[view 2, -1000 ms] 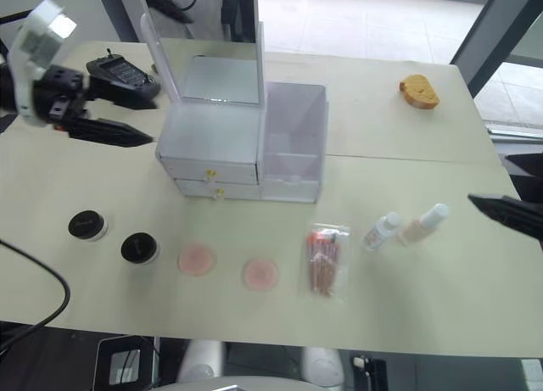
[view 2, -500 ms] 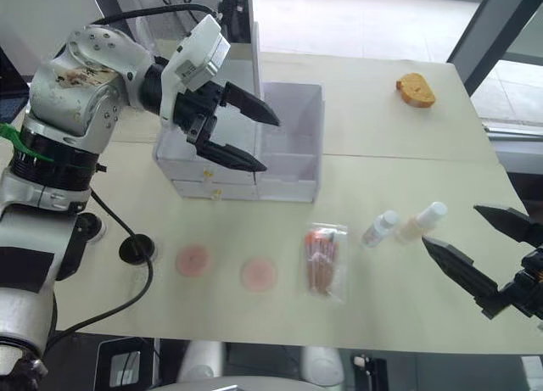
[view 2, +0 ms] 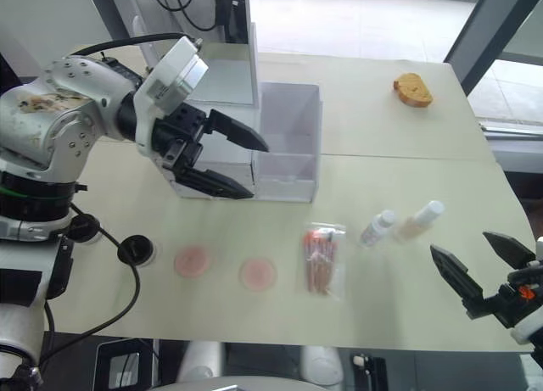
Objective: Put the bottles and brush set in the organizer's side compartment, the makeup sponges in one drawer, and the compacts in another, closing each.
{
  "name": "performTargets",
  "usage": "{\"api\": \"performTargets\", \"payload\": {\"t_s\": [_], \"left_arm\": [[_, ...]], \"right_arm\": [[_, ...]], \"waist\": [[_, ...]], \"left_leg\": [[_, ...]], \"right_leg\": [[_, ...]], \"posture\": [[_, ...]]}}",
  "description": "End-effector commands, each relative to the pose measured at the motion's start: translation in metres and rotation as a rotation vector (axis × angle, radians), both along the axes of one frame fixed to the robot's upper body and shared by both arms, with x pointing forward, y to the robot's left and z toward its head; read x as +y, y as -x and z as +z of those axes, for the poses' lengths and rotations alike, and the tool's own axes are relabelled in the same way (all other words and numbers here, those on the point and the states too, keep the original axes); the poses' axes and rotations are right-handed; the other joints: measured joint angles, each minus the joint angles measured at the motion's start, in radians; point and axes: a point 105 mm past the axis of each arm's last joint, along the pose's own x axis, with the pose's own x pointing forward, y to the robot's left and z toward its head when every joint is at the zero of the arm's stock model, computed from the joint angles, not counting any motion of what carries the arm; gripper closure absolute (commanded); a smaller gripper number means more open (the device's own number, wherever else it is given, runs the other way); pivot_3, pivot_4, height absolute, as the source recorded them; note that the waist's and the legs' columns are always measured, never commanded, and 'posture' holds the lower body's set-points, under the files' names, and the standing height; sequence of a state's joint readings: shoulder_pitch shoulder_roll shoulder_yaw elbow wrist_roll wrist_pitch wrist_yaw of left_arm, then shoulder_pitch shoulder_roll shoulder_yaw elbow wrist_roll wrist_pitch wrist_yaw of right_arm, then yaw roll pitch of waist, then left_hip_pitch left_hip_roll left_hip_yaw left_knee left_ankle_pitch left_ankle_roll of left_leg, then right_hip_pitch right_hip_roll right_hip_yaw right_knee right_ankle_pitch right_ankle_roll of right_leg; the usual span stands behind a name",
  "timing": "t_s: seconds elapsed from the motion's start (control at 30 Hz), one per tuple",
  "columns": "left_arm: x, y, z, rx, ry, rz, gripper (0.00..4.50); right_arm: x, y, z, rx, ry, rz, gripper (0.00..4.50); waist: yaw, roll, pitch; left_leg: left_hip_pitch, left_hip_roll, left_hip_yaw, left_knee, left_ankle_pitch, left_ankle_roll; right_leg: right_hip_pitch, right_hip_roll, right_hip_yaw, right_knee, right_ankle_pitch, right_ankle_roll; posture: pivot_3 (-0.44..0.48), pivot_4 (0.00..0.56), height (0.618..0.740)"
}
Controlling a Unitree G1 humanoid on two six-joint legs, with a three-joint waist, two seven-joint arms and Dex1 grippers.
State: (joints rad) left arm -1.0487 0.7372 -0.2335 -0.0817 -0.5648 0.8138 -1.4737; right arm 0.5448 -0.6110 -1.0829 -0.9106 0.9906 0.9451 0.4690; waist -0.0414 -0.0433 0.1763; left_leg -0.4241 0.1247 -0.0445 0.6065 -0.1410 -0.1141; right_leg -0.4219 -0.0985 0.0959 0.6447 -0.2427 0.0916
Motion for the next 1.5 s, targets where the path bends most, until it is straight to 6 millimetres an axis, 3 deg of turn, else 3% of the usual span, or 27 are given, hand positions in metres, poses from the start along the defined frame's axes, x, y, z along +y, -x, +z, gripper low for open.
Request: {"api": "performTargets", "payload": {"t_s": [0.03,0.4,0.53,1.1,1.2,1.4,1.5], "left_arm": [[-0.003,0.010,0.010,-0.025,0.039,-0.014,0.23],[-0.003,0.014,0.010,-0.022,0.048,0.027,0.23],[-0.006,0.013,0.012,-0.032,0.054,0.040,0.21],[-0.005,0.016,0.012,-0.047,0.059,0.062,0.21],[-0.005,0.016,0.012,-0.048,0.059,0.064,0.21],[-0.005,0.016,0.012,-0.046,0.064,0.068,0.21],[-0.005,0.015,0.012,-0.049,0.064,0.073,0.21]], "right_arm": [[-0.008,-0.011,-0.003,-0.044,0.035,-0.023,0.00],[-0.002,-0.038,-0.014,-0.048,0.030,0.057,0.00],[-0.005,-0.047,-0.016,-0.050,0.049,0.050,0.87],[-0.010,-0.074,-0.026,-0.051,0.079,0.067,0.87],[-0.011,-0.077,-0.024,-0.069,0.071,0.066,1.48],[-0.007,-0.087,-0.027,-0.066,0.082,0.096,3.48],[-0.007,-0.088,-0.027,-0.060,0.096,0.094,3.56]], "waist": [[0.001,0.000,0.000],[-0.002,0.000,0.000],[0.002,0.000,0.000],[0.001,0.000,0.000],[0.001,0.000,0.000],[-0.001,0.000,0.000],[0.002,0.000,0.000]], "left_leg": [[0.000,0.000,0.000,0.001,0.000,0.000],[0.000,0.000,-0.001,0.001,0.000,0.000],[0.000,0.000,-0.001,0.001,0.000,0.000],[0.000,-0.001,-0.001,0.000,0.000,0.000],[-0.001,-0.001,-0.001,0.001,0.000,0.000],[0.000,-0.001,-0.001,0.001,0.000,0.000],[-0.001,-0.001,-0.001,0.001,0.000,0.000]], "right_leg": [[0.000,0.000,0.000,0.000,0.000,0.000],[0.000,0.000,0.000,0.000,0.000,0.000],[0.000,0.000,0.000,0.000,0.000,0.000],[0.000,0.000,0.000,0.000,0.000,0.000],[0.000,0.000,0.000,0.000,0.000,0.000],[0.000,0.000,0.000,0.000,0.000,0.000],[0.000,0.000,0.000,0.000,0.000,0.000]], "posture": [[0.000,0.150,0.715],[0.000,0.150,0.715],[0.000,0.150,0.715],[0.000,0.150,0.715],[0.000,0.150,0.715],[0.000,0.150,0.715],[0.000,0.150,0.715]]}}
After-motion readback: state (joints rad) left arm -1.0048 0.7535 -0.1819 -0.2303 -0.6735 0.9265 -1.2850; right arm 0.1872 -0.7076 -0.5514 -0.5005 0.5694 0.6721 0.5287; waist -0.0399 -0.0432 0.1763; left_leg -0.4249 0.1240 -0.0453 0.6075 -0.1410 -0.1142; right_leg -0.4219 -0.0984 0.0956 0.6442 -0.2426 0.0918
